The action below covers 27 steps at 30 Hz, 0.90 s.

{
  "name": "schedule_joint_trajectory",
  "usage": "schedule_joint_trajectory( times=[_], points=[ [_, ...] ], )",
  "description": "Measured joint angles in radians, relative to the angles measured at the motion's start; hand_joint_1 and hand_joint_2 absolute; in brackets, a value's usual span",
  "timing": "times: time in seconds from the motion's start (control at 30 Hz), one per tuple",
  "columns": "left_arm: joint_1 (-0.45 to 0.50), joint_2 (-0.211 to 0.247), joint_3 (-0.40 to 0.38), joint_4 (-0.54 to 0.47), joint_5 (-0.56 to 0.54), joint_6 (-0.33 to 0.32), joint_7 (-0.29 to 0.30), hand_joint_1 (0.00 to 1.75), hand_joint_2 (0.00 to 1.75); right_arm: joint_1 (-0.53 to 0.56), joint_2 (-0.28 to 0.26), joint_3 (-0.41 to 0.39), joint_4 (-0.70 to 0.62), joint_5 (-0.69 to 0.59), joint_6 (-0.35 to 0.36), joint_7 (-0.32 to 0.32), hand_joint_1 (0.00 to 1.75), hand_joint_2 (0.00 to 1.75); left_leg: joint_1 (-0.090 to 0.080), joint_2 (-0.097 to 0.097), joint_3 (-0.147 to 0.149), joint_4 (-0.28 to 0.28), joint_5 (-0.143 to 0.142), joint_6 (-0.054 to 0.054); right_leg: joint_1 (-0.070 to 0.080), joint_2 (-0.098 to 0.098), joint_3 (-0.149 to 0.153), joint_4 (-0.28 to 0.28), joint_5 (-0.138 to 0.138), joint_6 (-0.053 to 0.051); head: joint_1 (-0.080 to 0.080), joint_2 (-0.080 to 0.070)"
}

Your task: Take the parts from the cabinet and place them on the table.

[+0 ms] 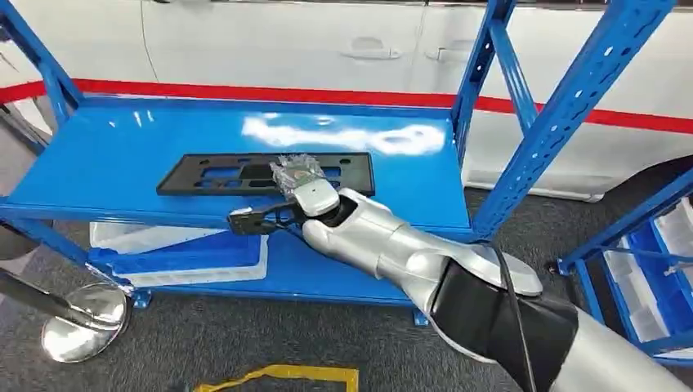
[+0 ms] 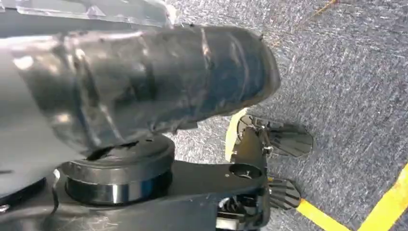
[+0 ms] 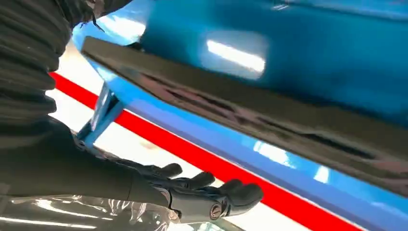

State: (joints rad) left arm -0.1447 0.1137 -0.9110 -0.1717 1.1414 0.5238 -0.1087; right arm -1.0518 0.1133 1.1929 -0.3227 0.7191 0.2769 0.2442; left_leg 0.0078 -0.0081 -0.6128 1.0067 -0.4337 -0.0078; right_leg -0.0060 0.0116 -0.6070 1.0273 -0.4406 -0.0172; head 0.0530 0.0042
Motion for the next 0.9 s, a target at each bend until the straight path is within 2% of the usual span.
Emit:
schedule_joint_trajectory(
  times=[0.03, 0.07, 0.1, 0.17, 0.2, 0.23, 0.27, 0.3, 0.37, 0.4, 0.43, 0.5, 0.53, 0.57, 0.6, 0.63, 0.7, 0.73, 0.77, 0.8, 0.87, 0.9],
  points=[
    [0.001, 0.0, 0.0, 0.0, 0.0, 0.0, 0.0, 0.0, 0.0, -0.001, 0.0, 0.0, 0.0, 0.0, 0.0, 0.0, 0.0, 1.75, 0.002, 0.001, 0.004, -0.007, 0.004, 0.008, 0.001, 0.0, 0.002, -0.002, -0.001, 0.007, 0.001, 0.0],
    [0.001, 0.0, 0.0, 0.0, 0.0, 0.0, 0.0, 0.0, 0.0, -0.001, 0.0, 0.0, 0.0, 0.002, -0.001, 0.0, 0.0, 1.75, 0.011, 0.004, 0.011, -0.019, 0.009, 0.016, 0.001, -0.002, -0.004, 0.009, -0.012, 0.013, 0.001, 0.0],
    [0.0, 0.0, 0.0, 0.0, 0.0, 0.0, 0.0, 0.0, 0.0, -0.002, 0.0, 0.0, 0.0, 0.003, -0.001, 0.0, 0.0, 1.75, 0.01, 0.003, 0.014, -0.023, 0.01, 0.022, 0.002, -0.003, -0.02, 0.047, -0.038, 0.016, 0.005, 0.0],
    [-0.001, 0.001, 0.0, 0.0, 0.0, 0.0, 0.0, 0.0, 0.0, 0.0, 0.0, 0.0, 0.0, 0.003, -0.001, 0.0, 0.0, 1.75, 0.008, 0.004, 0.014, -0.022, 0.009, 0.028, 0.001, -0.003, -0.094, 0.201, -0.112, 0.018, 0.007, 0.0],
    [-0.001, 0.001, 0.0, 0.0, 0.0, 0.0, 0.0, 0.0, 0.0, 0.004, 0.0, 0.0, 0.0, 0.003, 0.0, 0.0, 0.0, 1.75, 0.007, 0.004, 0.014, -0.021, 0.008, 0.03, 0.0, -0.003, -0.131, 0.273, -0.136, 0.02, 0.007, 0.0],
    [0.001, 0.001, 0.0, 0.0, 0.001, 0.0, 0.0, 0.0, 0.0, 0.007, 0.0, 0.0, 0.0, 0.003, 0.001, 0.0, 0.0, 1.75, 0.006, 0.003, 0.014, -0.02, 0.007, 0.03, -0.001, -0.003, -0.155, 0.315, -0.139, 0.022, 0.007, 0.0],
    [0.003, 0.001, 0.0, 0.0, 0.001, 0.0, 0.0, 0.0, 0.0, 0.009, -0.001, 0.0, 0.0, 0.003, 0.002, 0.0, 0.0, 1.75, 0.006, 0.003, 0.014, -0.017, 0.005, 0.03, -0.002, -0.003, -0.154, 0.303, -0.116, 0.021, 0.007, 0.0],
    [0.003, 0.001, 0.0, 0.0, 0.001, 0.0, 0.0, 0.0, 0.0, 0.008, -0.002, 0.0, 0.0, 0.003, 0.002, 0.0, 0.0, 1.75, 0.007, 0.001, 0.014, -0.013, 0.002, 0.03, -0.003, -0.003, -0.131, 0.246, -0.075, 0.02, 0.007, 0.0],
    [0.003, 0.0, 0.0, 0.0, 0.001, 0.0, 0.0, 0.0, 0.0, 0.004, -0.001, 0.0, 0.0, 0.003, 0.002, 0.0, 0.0, 1.75, 0.007, -0.001, 0.017, -0.002, -0.008, 0.023, -0.003, -0.004, -0.047, 0.07, 0.016, 0.012, 0.008, 0.0],
    [0.003, 0.0, 0.0, 0.0, 0.001, 0.0, 0.0, 0.0, 0.0, 0.002, -0.001, 0.0, 0.0, 0.004, 0.002, 0.0, 0.0, 1.75, 0.004, -0.002, 0.013, 0.004, -0.013, 0.018, -0.001, -0.002, -0.028, 0.032, 0.007, 0.005, 0.007, 0.0],
    [0.002, 0.0, 0.0, 0.0, 0.001, 0.0, 0.0, 0.0, 0.0, 0.0, 0.0, 0.0, 0.0, 0.004, 0.004, -0.001, 0.0, 1.75, 0.001, -0.002, 0.008, 0.012, -0.016, 0.013, 0.002, -0.001, -0.022, 0.016, 0.004, 0.005, 0.005, 0.0],
    [0.003, 0.0, 0.0, 0.0, 0.004, 0.0, 0.0, 0.0, 0.0, 0.002, -0.001, 0.0, 0.0, 0.006, 0.006, -0.002, 0.0, 1.75, 0.004, -0.002, 0.008, 0.004, -0.012, 0.004, 0.006, 0.0, -0.024, 0.02, 0.004, -0.001, 0.007, 0.0],
    [0.004, 0.0, 0.0, 0.0, 0.004, 0.0, 0.0, 0.0, 0.0, 0.001, -0.001, 0.0, 0.0, 0.006, 0.006, -0.001, 0.0, 1.75, 0.004, -0.002, 0.01, 0.003, -0.012, -0.002, 0.004, 0.001, -0.023, 0.015, 0.007, -0.008, 0.006, 0.0],
    [0.004, 0.005, 0.0, 0.001, 0.004, 0.0, 0.0, 0.0, 0.0, 0.001, 0.0, 0.0, -0.001, 0.007, 0.006, -0.001, 0.0, 1.75, 0.006, 0.0, 0.002, 0.007, -0.021, -0.007, -0.005, 0.0, -0.017, 0.006, 0.011, -0.014, 0.007, 0.0],
    [0.004, 0.004, 0.0, 0.0, 0.004, 0.0, 0.0, 0.0, 0.0, 0.0, 0.0, 0.0, -0.002, 0.007, 0.006, -0.001, 0.0, 1.75, 0.005, 0.002, -0.003, 0.032, -0.038, -0.012, -0.006, -0.001, -0.013, 0.002, 0.012, -0.018, 0.004, 0.0],
    [0.002, 0.002, -0.001, 0.0, 0.005, 0.0, 0.0, 0.0, 0.0, -0.001, 0.001, 0.0, -0.003, 0.008, 0.005, -0.002, 0.0, 1.75, 0.007, 0.003, -0.031, 0.093, -0.071, -0.018, -0.006, -0.002, -0.012, 0.001, 0.012, -0.022, -0.003, 0.0],
    [0.003, 0.002, -0.001, 0.001, 0.006, 0.0, 0.0, 0.0, 0.0, 0.002, 0.003, 0.0, -0.003, 0.008, 0.006, -0.002, 0.0, 1.75, 0.011, 0.003, -0.11, 0.25, -0.135, -0.027, -0.004, -0.002, -0.012, 0.002, 0.01, -0.025, -0.002, 0.0],
    [0.004, 0.002, -0.001, 0.001, 0.006, 0.0, 0.0, 0.0, 0.0, 0.004, 0.003, 0.0, -0.003, 0.009, 0.006, -0.002, 0.0, 1.75, 0.011, 0.003, -0.139, 0.3, -0.144, -0.029, -0.004, -0.002, -0.012, 0.002, 0.009, -0.025, -0.001, 0.0],
    [0.006, 0.002, -0.001, 0.001, 0.006, 0.0, 0.0, 0.0, 0.0, 0.006, 0.002, 0.0, -0.003, 0.009, 0.006, -0.002, 0.0, 1.75, 0.012, 0.003, -0.143, 0.3, -0.129, -0.03, -0.004, -0.001, -0.011, 0.003, 0.009, -0.025, -0.002, 0.0],
    [0.005, 0.002, -0.001, 0.001, 0.006, 0.0, 0.0, 0.0, 0.0, 0.006, 0.003, 0.0, -0.003, 0.009, 0.006, -0.002, 0.0, 1.75, 0.012, 0.003, -0.125, 0.254, -0.092, -0.029, -0.004, -0.001, -0.011, 0.003, 0.008, -0.025, -0.002, 0.0],
    [0.004, 0.003, -0.001, 0.001, 0.006, 0.0, 0.0, 0.0, 0.0, 0.005, 0.002, 0.0, -0.003, 0.01, 0.005, -0.002, 0.0, 1.75, 0.012, 0.003, -0.037, 0.072, 0.004, -0.021, -0.004, 0.001, -0.003, 0.004, 0.003, -0.02, -0.002, 0.0],
    [0.004, 0.003, -0.001, 0.001, 0.006, -0.001, 0.0, 0.0, 0.0, 0.004, 0.002, 0.0, -0.003, 0.011, 0.006, -0.002, 0.0, 1.75, 0.01, 0.004, -0.008, 0.007, 0.006, -0.016, -0.004, 0.001, -0.001, 0.003, 0.0, -0.017, -0.001, 0.0]
  ],
)
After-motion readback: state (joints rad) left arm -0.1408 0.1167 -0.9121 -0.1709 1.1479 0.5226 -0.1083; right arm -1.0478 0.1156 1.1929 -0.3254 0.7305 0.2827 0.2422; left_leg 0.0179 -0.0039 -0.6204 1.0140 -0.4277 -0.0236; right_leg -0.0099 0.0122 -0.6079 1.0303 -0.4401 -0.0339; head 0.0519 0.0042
